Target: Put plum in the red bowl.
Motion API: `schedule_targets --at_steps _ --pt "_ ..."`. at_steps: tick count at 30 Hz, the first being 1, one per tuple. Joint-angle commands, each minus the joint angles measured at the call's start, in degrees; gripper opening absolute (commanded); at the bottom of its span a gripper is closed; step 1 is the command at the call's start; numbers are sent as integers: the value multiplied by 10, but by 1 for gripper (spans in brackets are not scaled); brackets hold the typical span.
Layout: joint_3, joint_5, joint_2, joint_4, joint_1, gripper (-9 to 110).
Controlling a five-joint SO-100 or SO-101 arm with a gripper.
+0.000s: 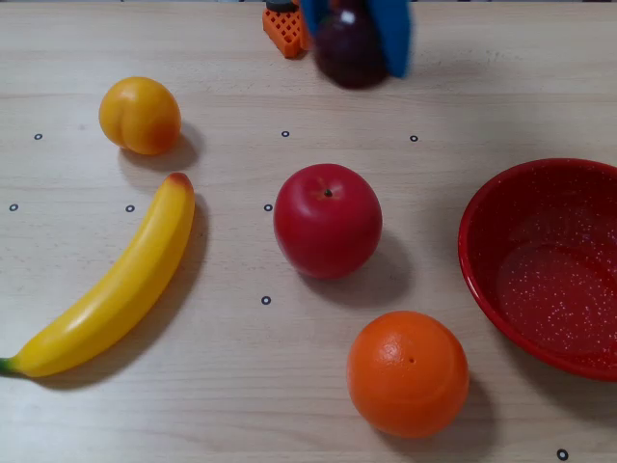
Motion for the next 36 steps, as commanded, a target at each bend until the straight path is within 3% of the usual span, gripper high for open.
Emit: schedule_targets --at_steps 1,17,27,36 --pt "-78 28 13 -47 -48 0" --pt "-124 144 -91 -223 -235 0" --pt "-159 204 -222 -317 -257 0" --pt "-241 185 -358 -348 -257 0"
